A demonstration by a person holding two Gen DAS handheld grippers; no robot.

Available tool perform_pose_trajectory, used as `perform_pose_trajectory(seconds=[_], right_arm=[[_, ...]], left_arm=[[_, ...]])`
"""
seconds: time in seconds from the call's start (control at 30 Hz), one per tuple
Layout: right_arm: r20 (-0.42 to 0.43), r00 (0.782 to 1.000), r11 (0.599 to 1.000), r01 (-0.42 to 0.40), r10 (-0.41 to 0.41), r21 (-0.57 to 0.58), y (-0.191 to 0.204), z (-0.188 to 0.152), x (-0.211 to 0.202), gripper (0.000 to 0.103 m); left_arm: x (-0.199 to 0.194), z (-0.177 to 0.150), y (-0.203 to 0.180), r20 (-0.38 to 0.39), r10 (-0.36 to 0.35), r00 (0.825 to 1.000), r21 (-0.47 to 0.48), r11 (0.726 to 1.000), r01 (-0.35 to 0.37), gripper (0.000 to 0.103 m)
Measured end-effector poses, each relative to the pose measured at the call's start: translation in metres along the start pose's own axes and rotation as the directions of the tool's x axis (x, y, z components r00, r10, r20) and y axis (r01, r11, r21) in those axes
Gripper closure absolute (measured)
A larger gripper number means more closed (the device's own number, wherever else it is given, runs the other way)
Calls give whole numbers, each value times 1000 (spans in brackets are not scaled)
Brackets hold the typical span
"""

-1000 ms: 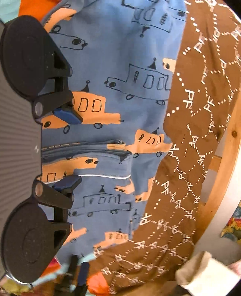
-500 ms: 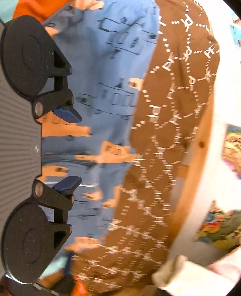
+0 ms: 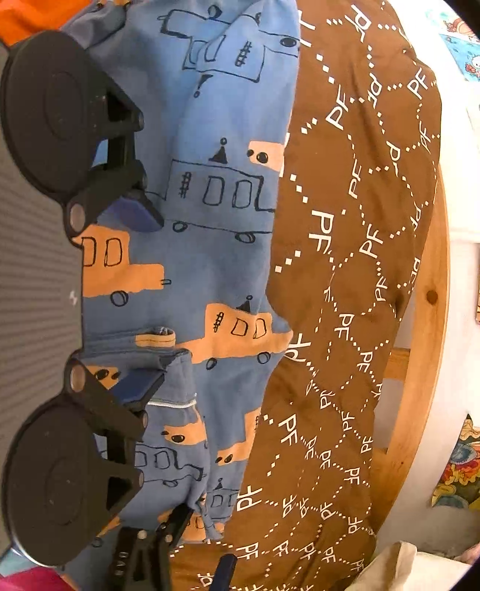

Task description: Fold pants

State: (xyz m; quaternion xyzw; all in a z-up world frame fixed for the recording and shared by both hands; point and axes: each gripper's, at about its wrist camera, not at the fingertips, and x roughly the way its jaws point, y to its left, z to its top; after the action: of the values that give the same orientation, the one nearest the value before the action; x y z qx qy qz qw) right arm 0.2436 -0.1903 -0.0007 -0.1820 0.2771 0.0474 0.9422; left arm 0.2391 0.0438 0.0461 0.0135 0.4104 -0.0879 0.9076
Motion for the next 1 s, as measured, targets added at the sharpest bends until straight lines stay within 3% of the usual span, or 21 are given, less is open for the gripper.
perform_pose_trajectory(seconds=[0.03, 0.23, 0.4, 0.57, 0.63, 0.77, 0.9, 1.0], right_arm=[[0, 1000, 1000, 5, -5, 27, -3, -1, 2, 8], [97, 995, 995, -21, 11, 95, -2, -2, -31, 11], [185, 969, 986, -168, 163, 13, 22, 4, -48, 10], [184, 937, 955, -286, 296, -80, 56, 19, -46, 26], [179, 937, 952, -281, 299, -120, 71, 25, -42, 27], [93, 961, 961, -248, 260, -125, 91, 29, -14, 24], [106, 958, 964, -261, 265, -55, 86, 27, -13, 21], [130, 955, 964, -262, 266, -43, 80, 27, -19, 18]], left_arm=[[-2, -2, 0, 0, 1, 1000, -1, 1000, -1, 16], [-38, -24, 5, 57, 67, 996, -31, 997, -65, 8], [-75, -49, 26, 71, 99, 993, -144, 986, -88, 6], [-98, -59, 56, 93, 135, 987, -191, 975, -115, 5], [-105, -59, 68, 109, 172, 979, -221, 964, -145, 3], [-110, -49, 97, 138, 230, 963, -300, 937, -180, 2], [-107, -34, 123, 212, 217, 953, -335, 932, -137, 2], [-97, -24, 150, 228, 181, 957, -410, 909, -75, 1]])
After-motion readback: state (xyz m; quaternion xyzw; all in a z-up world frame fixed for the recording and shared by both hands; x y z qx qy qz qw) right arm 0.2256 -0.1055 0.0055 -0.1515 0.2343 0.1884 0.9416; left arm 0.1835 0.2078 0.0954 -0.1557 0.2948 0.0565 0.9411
